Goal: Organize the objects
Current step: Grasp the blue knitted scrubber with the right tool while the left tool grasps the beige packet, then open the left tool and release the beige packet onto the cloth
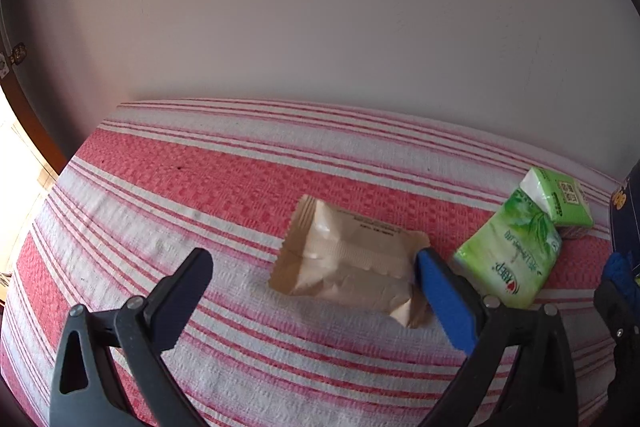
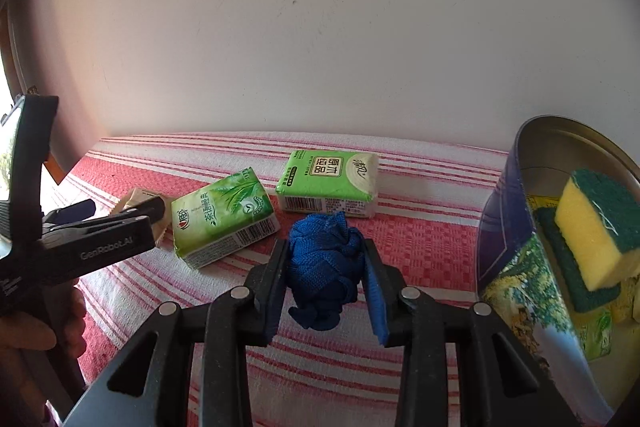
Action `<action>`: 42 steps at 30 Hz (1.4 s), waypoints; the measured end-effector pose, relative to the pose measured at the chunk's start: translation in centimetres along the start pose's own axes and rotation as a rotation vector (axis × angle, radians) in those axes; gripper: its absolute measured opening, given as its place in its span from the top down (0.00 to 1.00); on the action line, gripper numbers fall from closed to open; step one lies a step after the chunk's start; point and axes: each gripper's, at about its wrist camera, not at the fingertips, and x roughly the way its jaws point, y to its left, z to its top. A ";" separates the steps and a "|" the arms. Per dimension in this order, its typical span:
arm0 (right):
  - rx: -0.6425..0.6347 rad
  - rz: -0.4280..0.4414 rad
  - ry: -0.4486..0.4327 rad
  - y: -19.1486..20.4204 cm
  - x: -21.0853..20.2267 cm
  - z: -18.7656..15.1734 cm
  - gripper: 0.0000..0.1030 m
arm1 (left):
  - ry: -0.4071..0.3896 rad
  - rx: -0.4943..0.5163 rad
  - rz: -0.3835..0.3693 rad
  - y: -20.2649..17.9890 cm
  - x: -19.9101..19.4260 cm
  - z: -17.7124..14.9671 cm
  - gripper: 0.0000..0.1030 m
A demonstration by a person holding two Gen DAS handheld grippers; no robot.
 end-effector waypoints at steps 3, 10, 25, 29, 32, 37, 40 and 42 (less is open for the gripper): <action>0.002 0.000 -0.030 -0.7 -0.8 -0.4 0.63 | 0.033 -0.022 -0.050 0.1 0.6 -0.1 0.01; 0.010 0.022 -0.090 -0.1 -2.0 -0.9 0.63 | -0.020 0.012 -0.099 -0.8 -1.0 -0.6 0.57; -0.013 0.013 -0.281 0.0 -7.4 -2.8 0.63 | -0.424 -0.102 -0.198 -0.1 -11.3 -4.5 0.69; -0.027 0.012 -0.311 -0.3 -8.4 -3.4 0.63 | -0.445 -0.128 -0.249 1.2 -11.6 -5.0 0.69; -0.019 0.017 -0.323 -0.9 -8.9 -3.5 0.63 | -0.479 -0.120 -0.255 0.9 -12.8 -5.6 0.69; -0.019 -0.024 -0.338 -1.7 -9.7 -3.6 0.63 | -0.519 -0.093 -0.208 2.7 -14.4 -5.5 0.69; 0.000 -0.014 -0.336 -2.5 -10.7 -3.7 0.63 | -0.475 -0.105 -0.123 5.6 -14.5 -4.1 0.57; -0.005 -0.011 -0.326 -3.1 -11.7 -3.7 0.63 | -0.453 -0.130 -0.028 7.7 -13.5 -3.6 0.43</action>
